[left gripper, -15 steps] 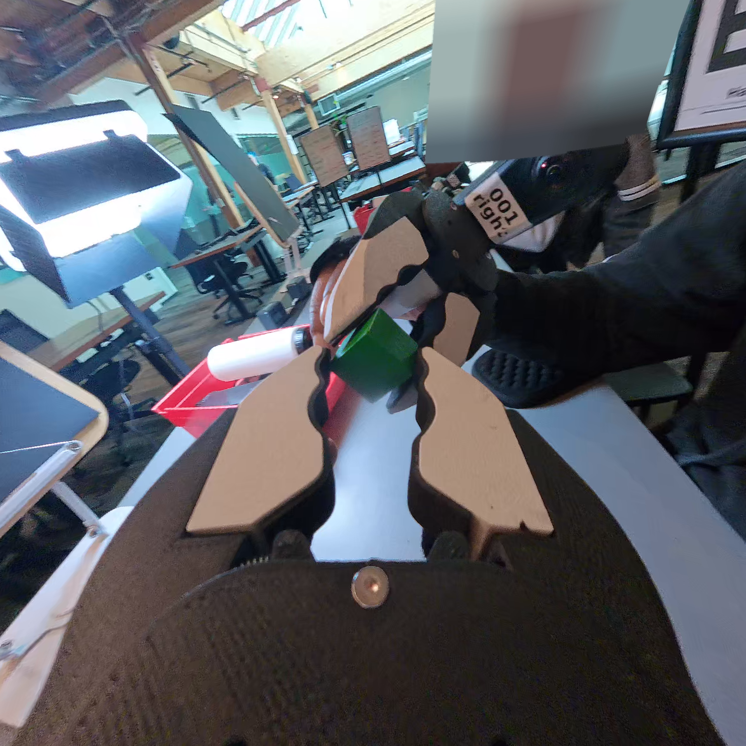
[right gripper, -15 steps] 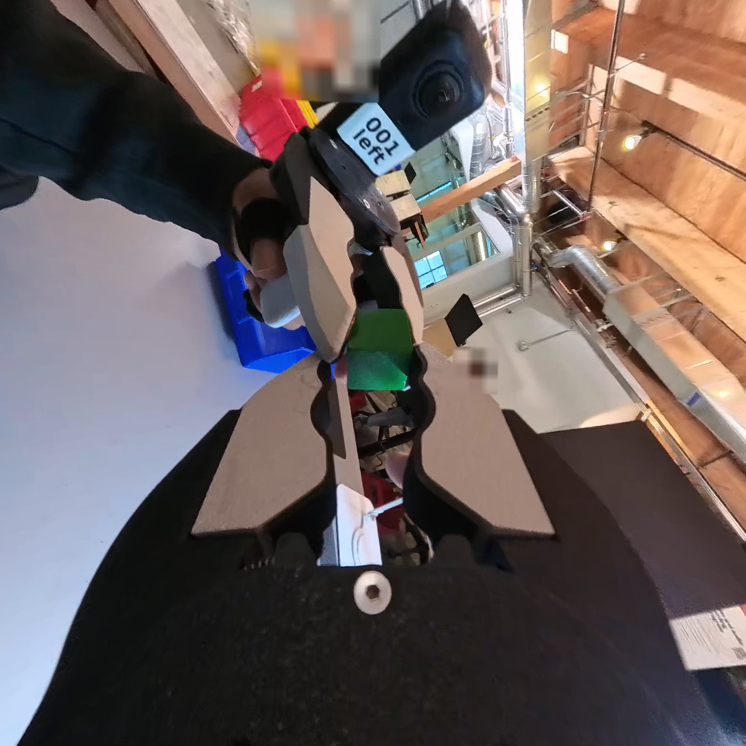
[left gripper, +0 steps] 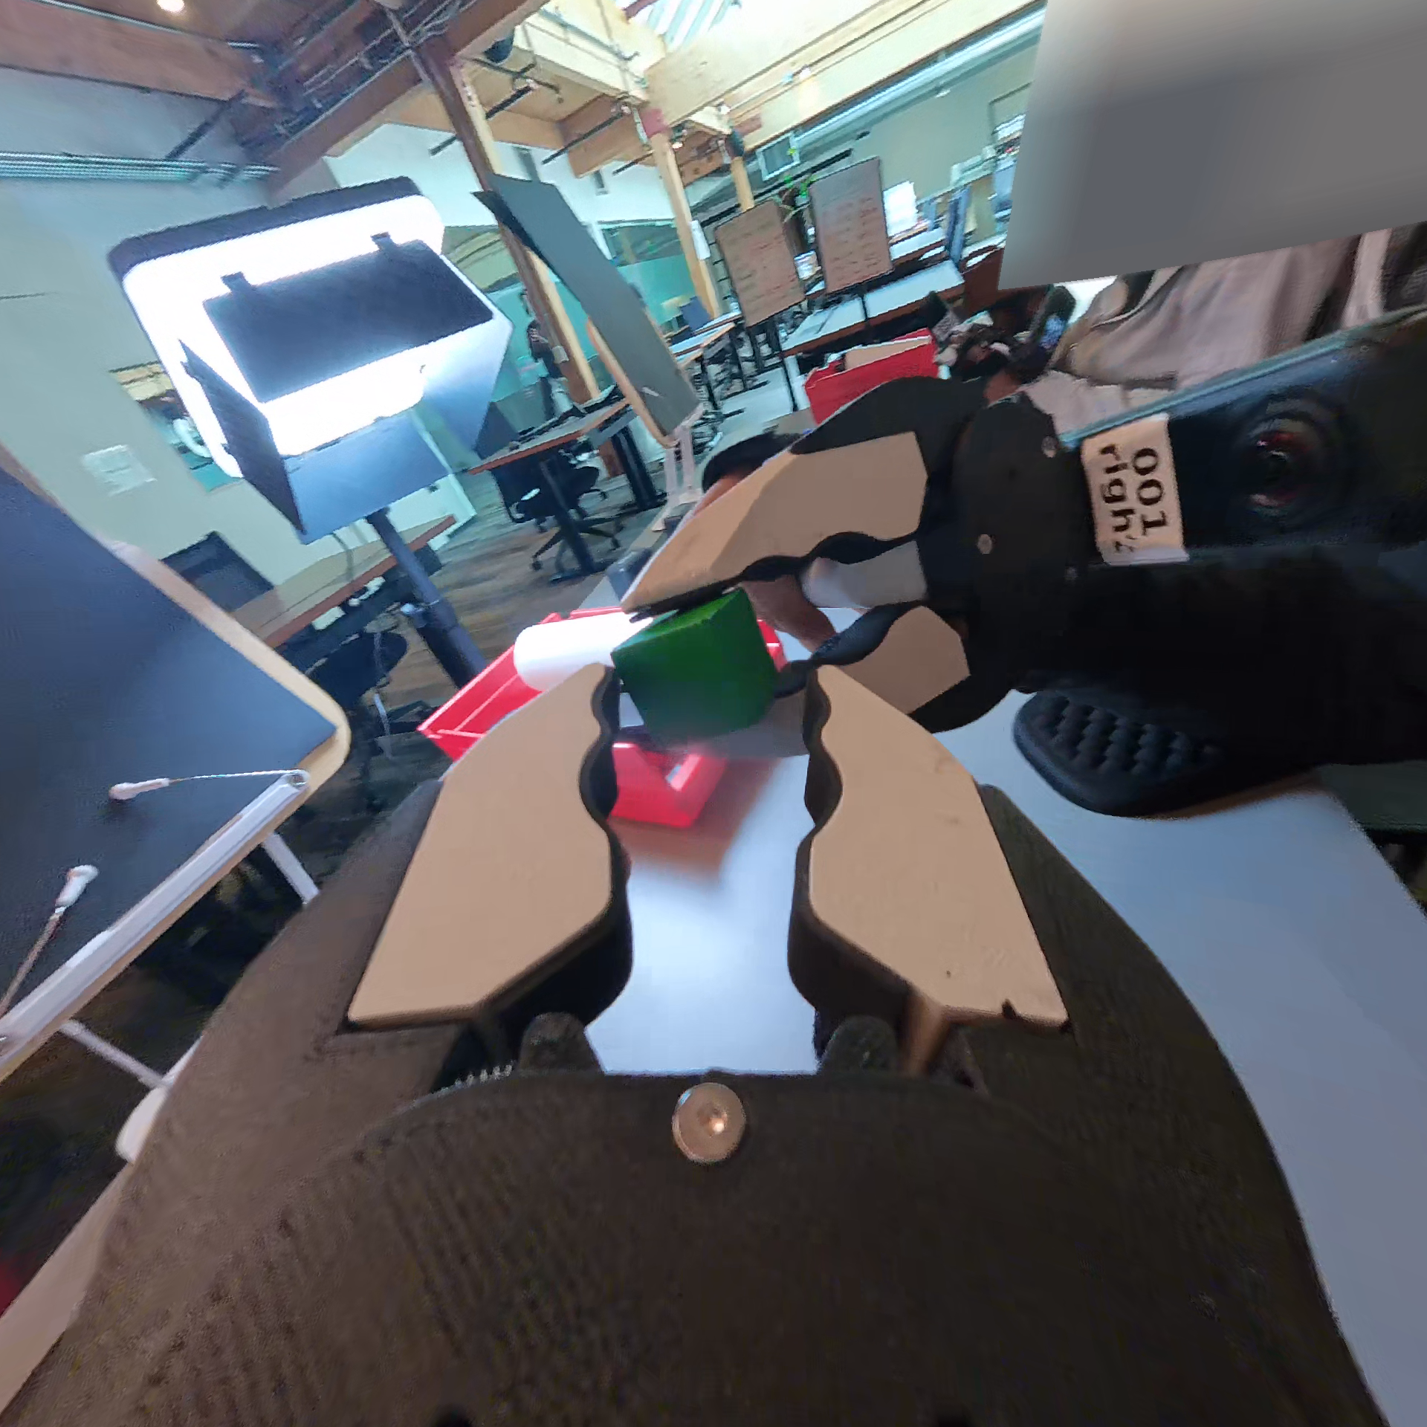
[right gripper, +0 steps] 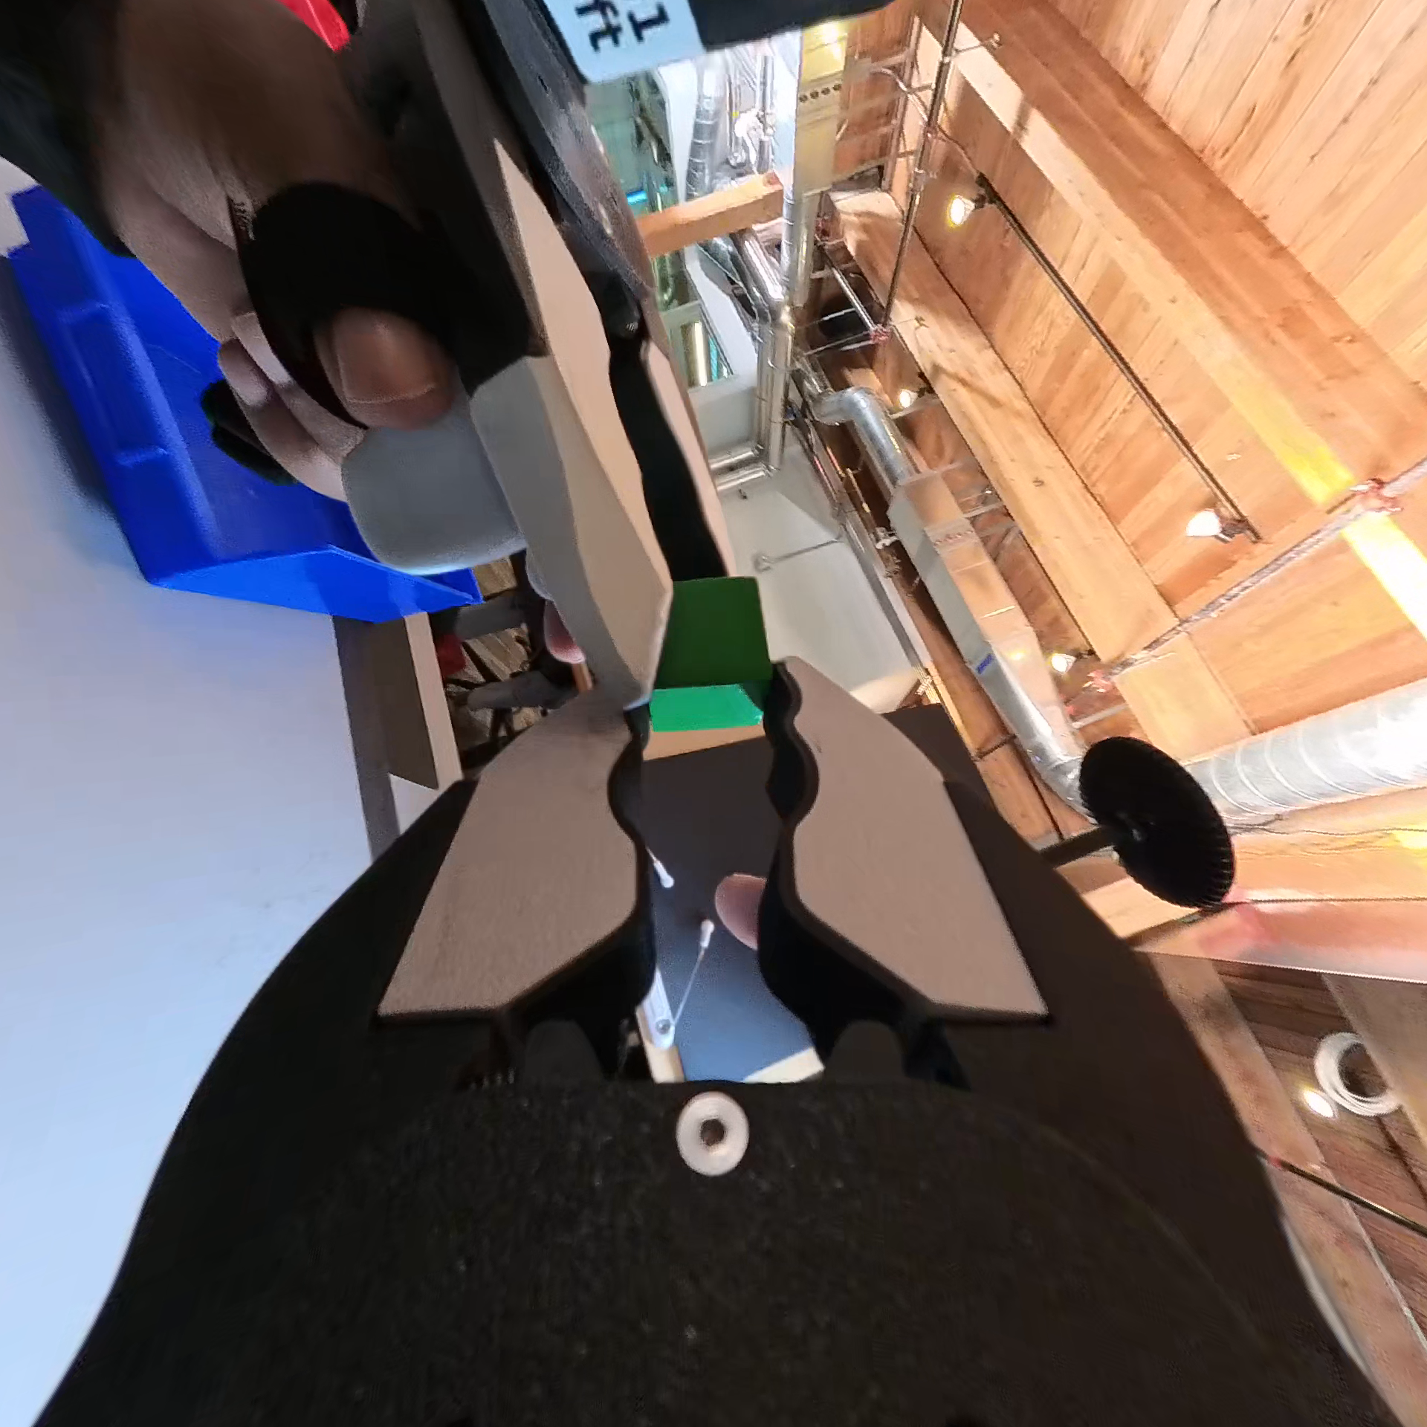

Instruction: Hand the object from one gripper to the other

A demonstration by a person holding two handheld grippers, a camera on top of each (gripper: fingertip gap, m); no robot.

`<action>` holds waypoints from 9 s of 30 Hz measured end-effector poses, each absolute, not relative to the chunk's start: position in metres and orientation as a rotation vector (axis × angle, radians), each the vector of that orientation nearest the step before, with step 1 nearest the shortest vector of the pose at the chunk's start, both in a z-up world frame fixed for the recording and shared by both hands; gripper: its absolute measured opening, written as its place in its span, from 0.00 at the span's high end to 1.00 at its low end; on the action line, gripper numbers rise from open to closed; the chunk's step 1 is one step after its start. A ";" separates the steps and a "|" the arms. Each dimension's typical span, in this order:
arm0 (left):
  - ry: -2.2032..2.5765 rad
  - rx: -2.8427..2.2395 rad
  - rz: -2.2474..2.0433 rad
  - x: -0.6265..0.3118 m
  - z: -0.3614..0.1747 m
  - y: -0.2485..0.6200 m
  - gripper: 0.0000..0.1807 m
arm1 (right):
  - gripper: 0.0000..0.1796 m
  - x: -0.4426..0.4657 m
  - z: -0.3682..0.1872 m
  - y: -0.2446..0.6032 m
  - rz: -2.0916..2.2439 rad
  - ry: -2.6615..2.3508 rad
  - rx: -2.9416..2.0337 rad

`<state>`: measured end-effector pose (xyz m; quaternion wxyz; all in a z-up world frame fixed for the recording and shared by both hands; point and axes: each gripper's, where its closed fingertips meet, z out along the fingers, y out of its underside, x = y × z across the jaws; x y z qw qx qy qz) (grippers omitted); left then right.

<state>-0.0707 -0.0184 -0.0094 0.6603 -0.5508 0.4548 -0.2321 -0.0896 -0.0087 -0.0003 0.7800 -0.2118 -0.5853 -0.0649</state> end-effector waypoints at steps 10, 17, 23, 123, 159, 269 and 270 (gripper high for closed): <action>1.016 -1.233 -0.285 -0.073 -0.007 -0.010 0.76 | 0.84 -0.093 -0.004 -0.005 -0.214 -1.261 -0.466; 1.081 -1.217 -0.123 -0.077 -0.011 -0.008 0.77 | 0.84 -0.096 -0.012 -0.002 -0.229 -1.287 -0.483; 1.075 -1.243 -0.141 -0.079 -0.012 -0.007 0.76 | 0.84 -0.096 -0.013 -0.001 -0.245 -1.285 -0.479; 1.027 -0.925 0.372 -0.104 0.003 0.004 0.82 | 0.69 -0.096 0.002 -0.040 1.421 -1.294 -1.110; 1.016 -1.303 -0.666 -0.082 -0.020 -0.012 0.70 | 0.84 -0.097 -0.013 -0.015 -0.054 -1.313 -0.407; 0.753 -1.371 -0.725 -0.080 0.002 0.001 0.78 | 0.85 -0.078 -0.004 0.020 0.338 -1.281 -0.927; 0.734 -1.387 -0.753 -0.077 0.000 0.003 0.77 | 0.84 -0.079 -0.005 0.021 0.221 -1.286 -0.888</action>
